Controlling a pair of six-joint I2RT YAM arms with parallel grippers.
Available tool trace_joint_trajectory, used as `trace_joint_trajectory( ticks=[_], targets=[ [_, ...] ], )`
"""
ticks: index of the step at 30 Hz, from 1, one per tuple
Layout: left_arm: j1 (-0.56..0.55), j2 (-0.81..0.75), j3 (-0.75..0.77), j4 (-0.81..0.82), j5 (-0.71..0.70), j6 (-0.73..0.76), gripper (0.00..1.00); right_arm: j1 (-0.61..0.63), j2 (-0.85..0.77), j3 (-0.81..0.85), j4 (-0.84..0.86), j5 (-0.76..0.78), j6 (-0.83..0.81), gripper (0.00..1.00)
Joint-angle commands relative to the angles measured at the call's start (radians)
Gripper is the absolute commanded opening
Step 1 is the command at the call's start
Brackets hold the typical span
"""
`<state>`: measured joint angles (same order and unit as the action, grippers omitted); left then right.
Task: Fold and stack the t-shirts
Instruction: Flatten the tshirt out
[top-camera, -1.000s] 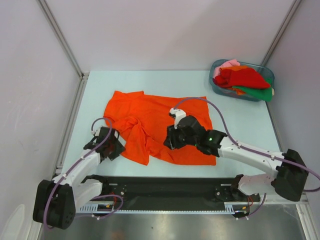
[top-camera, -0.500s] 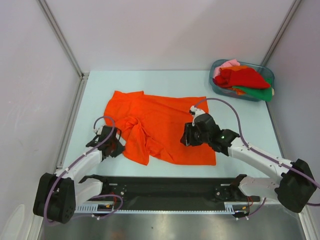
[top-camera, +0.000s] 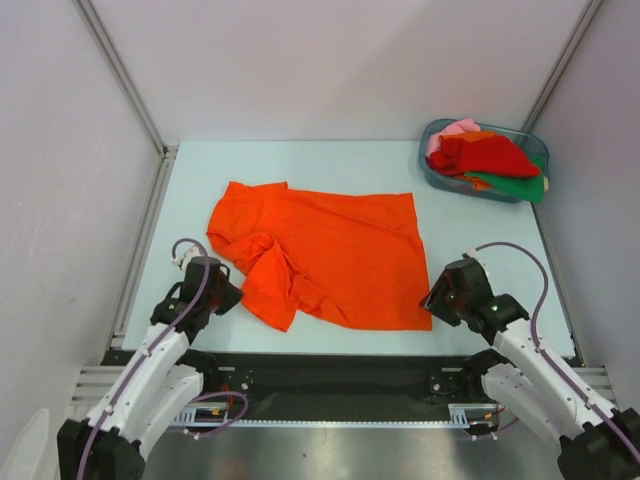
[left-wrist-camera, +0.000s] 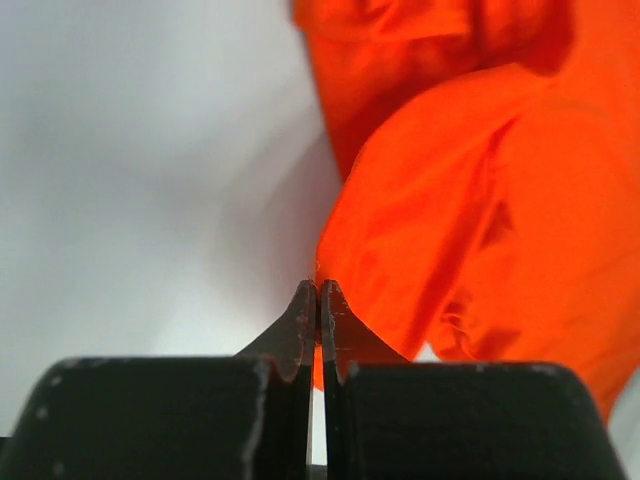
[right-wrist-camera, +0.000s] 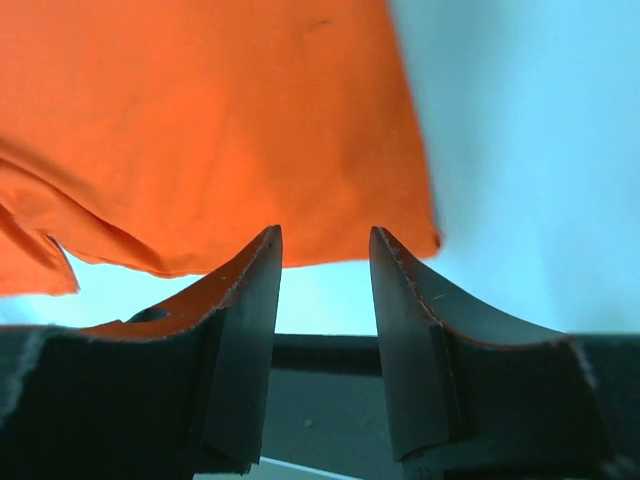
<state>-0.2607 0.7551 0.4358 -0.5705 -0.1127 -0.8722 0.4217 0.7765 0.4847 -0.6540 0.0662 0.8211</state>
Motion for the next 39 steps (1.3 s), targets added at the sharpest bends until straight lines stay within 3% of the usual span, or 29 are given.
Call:
trace_joint_trajectory(
  ticks=[1,8,14,24,39],
  targets=[
    [-0.008,-0.092,0.066,-0.06,-0.012,0.007,0.0,-0.046,-0.031,-0.005,-0.162,0.101,0.139,0.45],
    [-0.009,-0.132,0.136,-0.092,0.028,0.025,0.01,-0.051,0.106,0.006,-0.246,0.113,0.234,0.37],
    [-0.009,-0.146,0.178,-0.097,0.021,0.048,0.0,-0.028,0.058,0.002,-0.265,0.133,0.317,0.38],
    [-0.009,-0.163,0.196,-0.098,0.038,0.058,0.01,0.09,0.127,0.003,-0.225,0.15,0.415,0.45],
    [-0.009,-0.194,0.198,-0.103,0.041,0.055,0.0,0.112,0.237,0.034,-0.148,0.176,0.457,0.44]
  ],
)
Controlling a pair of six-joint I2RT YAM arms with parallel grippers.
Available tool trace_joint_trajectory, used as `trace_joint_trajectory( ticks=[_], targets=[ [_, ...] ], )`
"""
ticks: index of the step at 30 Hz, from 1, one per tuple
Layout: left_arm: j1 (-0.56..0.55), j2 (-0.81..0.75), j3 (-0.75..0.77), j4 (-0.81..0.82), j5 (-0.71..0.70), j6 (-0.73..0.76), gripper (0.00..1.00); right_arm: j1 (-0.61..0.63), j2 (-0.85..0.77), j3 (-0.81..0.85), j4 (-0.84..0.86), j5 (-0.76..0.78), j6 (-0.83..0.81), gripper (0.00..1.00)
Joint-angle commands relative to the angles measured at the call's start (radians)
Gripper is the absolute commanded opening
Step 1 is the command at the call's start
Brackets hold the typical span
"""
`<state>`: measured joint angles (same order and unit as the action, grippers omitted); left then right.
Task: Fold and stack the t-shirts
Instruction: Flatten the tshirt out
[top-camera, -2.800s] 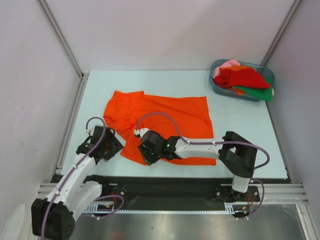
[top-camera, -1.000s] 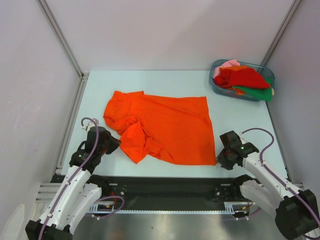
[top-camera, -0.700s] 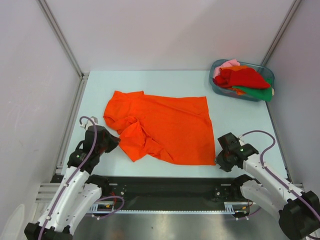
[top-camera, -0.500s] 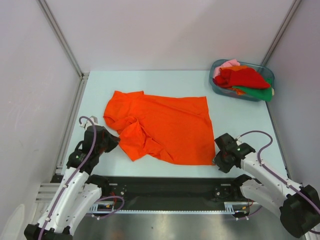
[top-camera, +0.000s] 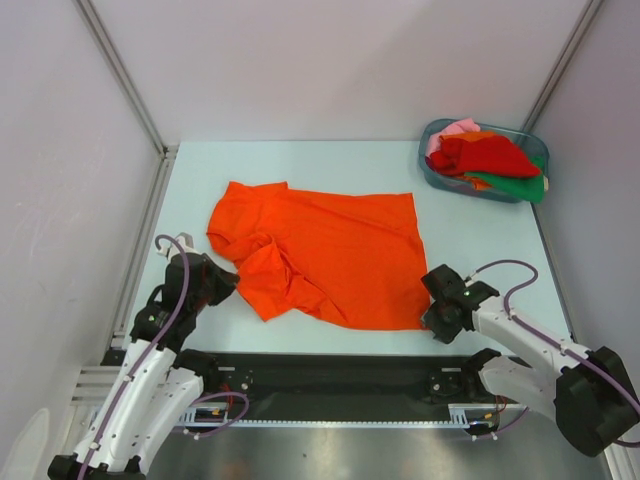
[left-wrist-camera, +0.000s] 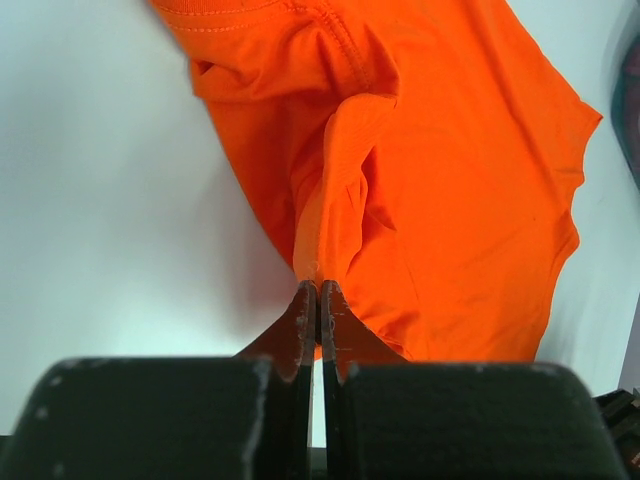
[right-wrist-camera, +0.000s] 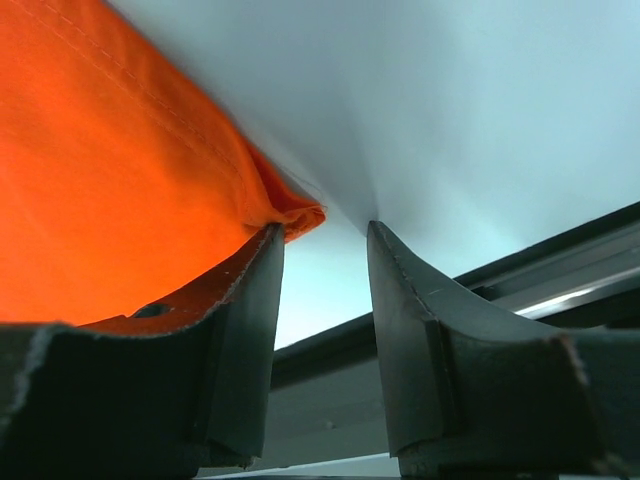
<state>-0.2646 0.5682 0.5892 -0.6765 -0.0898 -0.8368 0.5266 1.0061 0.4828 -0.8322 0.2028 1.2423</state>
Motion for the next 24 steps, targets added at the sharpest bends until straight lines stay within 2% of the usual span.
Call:
trace_joint_trajectory(
  ticks=[1,9,24],
  targets=[
    [-0.005,-0.008,0.046,0.003,0.019,0.021,0.0,0.009,0.006,0.04,0.033,0.038,0.036,0.43],
    [-0.005,-0.011,0.06,-0.005,0.025,0.027,0.0,0.061,-0.095,0.073,-0.074,0.081,0.103,0.45],
    [-0.005,-0.013,0.078,-0.003,0.027,0.033,0.0,0.053,0.011,0.031,-0.008,0.083,0.121,0.45]
  ],
)
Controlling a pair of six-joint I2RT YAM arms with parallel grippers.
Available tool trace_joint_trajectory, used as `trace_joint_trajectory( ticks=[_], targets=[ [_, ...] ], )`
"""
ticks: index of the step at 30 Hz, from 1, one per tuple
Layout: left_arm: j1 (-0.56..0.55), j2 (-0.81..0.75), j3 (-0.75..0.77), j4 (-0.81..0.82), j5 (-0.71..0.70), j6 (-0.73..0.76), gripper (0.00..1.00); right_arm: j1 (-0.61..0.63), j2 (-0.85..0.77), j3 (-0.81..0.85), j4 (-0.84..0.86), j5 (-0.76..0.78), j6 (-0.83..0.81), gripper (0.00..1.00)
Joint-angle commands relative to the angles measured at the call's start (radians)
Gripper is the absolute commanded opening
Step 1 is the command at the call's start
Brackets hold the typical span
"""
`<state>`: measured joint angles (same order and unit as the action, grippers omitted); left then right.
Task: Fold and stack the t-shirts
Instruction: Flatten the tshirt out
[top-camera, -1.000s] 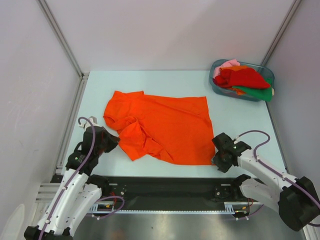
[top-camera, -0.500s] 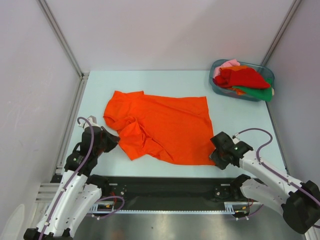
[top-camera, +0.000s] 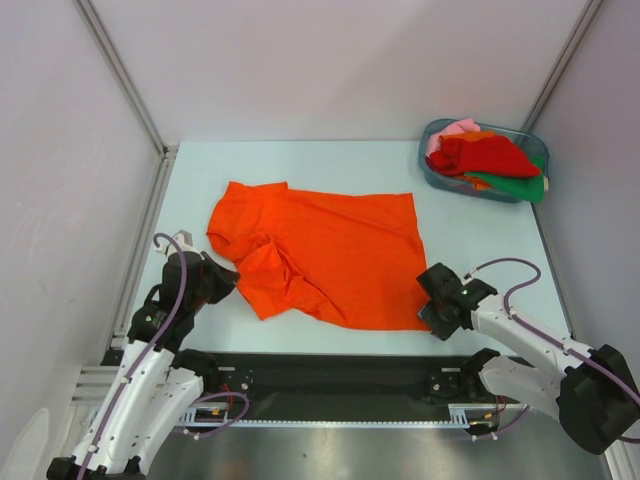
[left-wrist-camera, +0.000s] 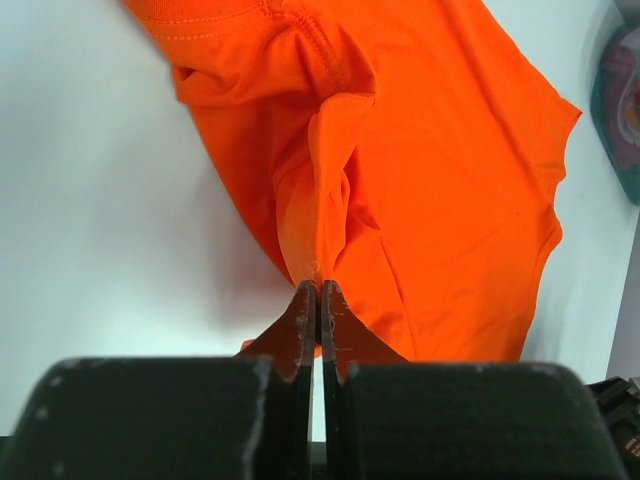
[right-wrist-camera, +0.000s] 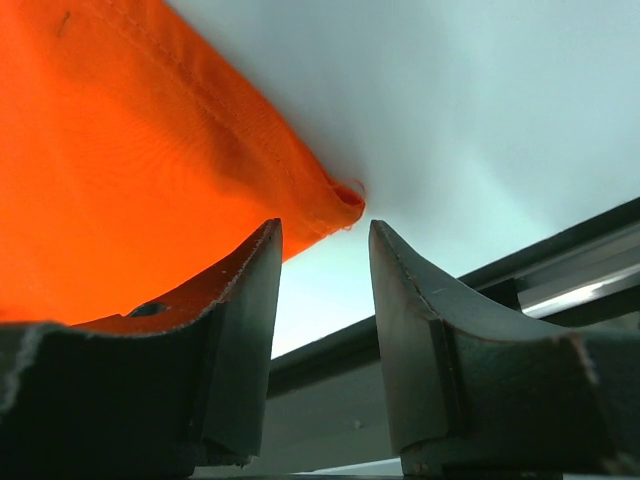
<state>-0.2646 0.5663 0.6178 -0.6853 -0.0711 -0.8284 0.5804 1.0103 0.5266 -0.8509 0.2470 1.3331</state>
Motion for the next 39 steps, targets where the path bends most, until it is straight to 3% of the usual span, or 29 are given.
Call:
trace_joint_trajectory(
  ticks=[1,10,13,17,20,25,26,30,36,39],
  targets=[
    [-0.005,-0.011,0.051,0.004,0.01,0.025,0.0,0.002,0.007,-0.02,0.022,0.026,0.034,0.45],
    [-0.005,-0.014,0.082,-0.003,0.016,0.026,0.0,-0.005,0.037,-0.048,0.041,0.04,0.038,0.4],
    [-0.005,-0.019,0.097,-0.01,0.014,0.028,0.0,-0.008,0.048,-0.045,0.038,0.04,0.031,0.32],
    [-0.005,-0.029,0.115,-0.019,0.005,0.034,0.0,-0.007,0.031,-0.045,0.044,0.052,0.012,0.0],
    [-0.005,-0.049,0.137,-0.022,-0.015,0.058,0.0,-0.01,-0.021,-0.033,0.073,0.075,-0.05,0.0],
    [-0.005,-0.06,0.258,0.026,-0.018,0.172,0.0,-0.008,-0.113,0.079,0.185,0.139,-0.368,0.0],
    [-0.005,-0.056,0.288,0.029,-0.021,0.219,0.0,-0.007,-0.131,0.099,0.219,0.138,-0.491,0.0],
    [-0.005,-0.046,0.44,0.101,-0.03,0.328,0.0,-0.011,-0.237,0.214,0.346,0.087,-0.708,0.0],
    [-0.005,-0.017,0.67,0.177,0.002,0.482,0.0,-0.002,-0.248,0.443,0.323,0.091,-0.934,0.0],
    [-0.005,-0.005,0.796,0.217,0.095,0.537,0.0,-0.002,-0.303,0.555,0.334,0.045,-1.02,0.0]
  ],
)
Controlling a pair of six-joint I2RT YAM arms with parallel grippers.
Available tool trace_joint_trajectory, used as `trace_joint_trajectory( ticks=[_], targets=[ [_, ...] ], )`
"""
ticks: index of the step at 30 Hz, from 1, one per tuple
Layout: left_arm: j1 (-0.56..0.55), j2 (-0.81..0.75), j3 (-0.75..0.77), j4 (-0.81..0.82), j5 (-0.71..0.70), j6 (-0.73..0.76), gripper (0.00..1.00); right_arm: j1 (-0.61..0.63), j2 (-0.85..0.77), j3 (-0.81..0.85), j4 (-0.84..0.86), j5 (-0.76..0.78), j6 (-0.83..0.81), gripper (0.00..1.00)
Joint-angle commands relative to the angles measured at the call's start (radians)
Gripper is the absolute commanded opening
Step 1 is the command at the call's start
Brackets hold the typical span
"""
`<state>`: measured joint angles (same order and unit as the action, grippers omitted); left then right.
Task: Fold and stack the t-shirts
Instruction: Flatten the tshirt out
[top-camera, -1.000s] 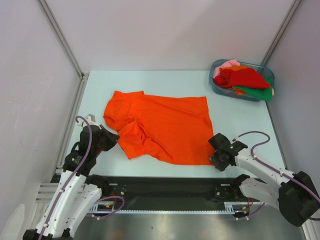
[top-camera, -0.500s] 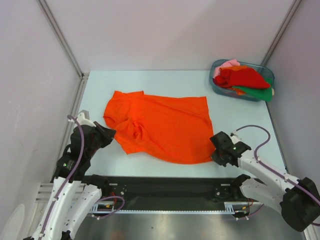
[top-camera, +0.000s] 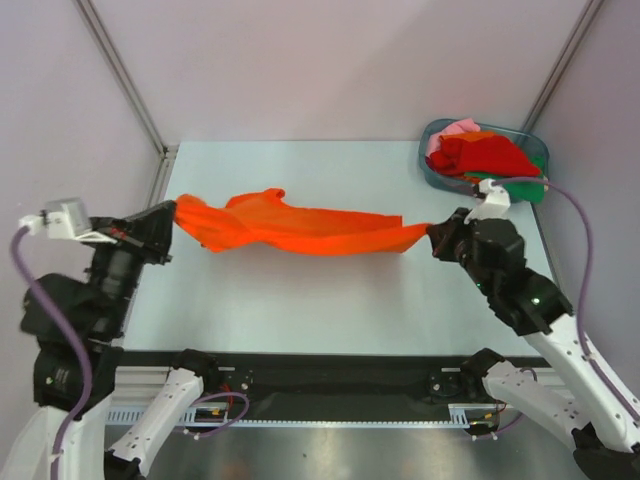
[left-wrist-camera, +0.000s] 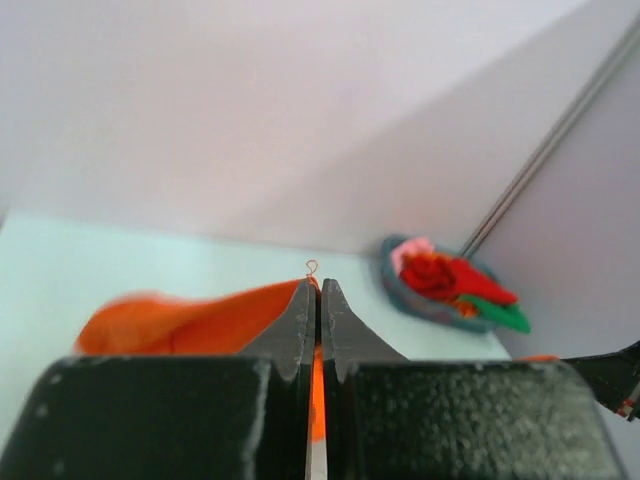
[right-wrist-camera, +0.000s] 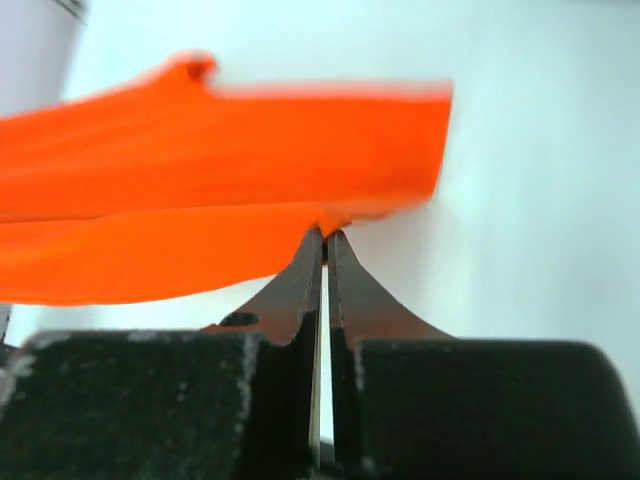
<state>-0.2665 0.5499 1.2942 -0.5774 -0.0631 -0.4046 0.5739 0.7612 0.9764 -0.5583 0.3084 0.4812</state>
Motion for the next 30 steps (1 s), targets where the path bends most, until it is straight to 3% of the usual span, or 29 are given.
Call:
trace_joint_trajectory(
  ticks=[1,8,14,19,22,25,26,27,29,30],
  targets=[
    [-0.004,0.015,0.155,0.12,0.104,0.134,0.0,0.004,-0.063,0.14,0.041,-0.029,-0.202,0.0],
    [-0.002,0.056,0.5,0.131,0.184,0.197,0.0,0.007,-0.112,0.398,-0.006,-0.109,-0.306,0.0],
    [-0.004,0.158,0.614,0.132,0.164,0.179,0.0,-0.003,-0.1,0.531,-0.029,-0.098,-0.317,0.0],
    [-0.002,0.272,0.464,0.241,0.128,0.162,0.0,-0.002,0.002,0.457,-0.049,0.125,-0.297,0.0],
    [-0.002,0.433,0.303,0.338,0.069,0.176,0.0,-0.055,0.081,0.36,0.009,0.273,-0.299,0.0],
    [-0.002,0.554,0.219,0.414,0.074,0.19,0.0,-0.194,0.191,0.273,0.057,0.206,-0.253,0.0],
    [-0.002,0.596,0.174,0.445,0.078,0.196,0.0,-0.248,0.213,0.208,0.099,0.098,-0.228,0.0],
    [0.0,0.696,0.151,0.514,0.078,0.222,0.0,-0.344,0.233,0.165,0.136,0.062,-0.208,0.0],
    [0.0,0.801,0.107,0.563,0.074,0.24,0.0,-0.405,0.3,0.04,0.255,0.028,-0.185,0.0],
    [0.0,0.926,0.094,0.646,0.072,0.236,0.0,-0.454,0.341,0.019,0.271,0.035,-0.179,0.0]
  ],
)
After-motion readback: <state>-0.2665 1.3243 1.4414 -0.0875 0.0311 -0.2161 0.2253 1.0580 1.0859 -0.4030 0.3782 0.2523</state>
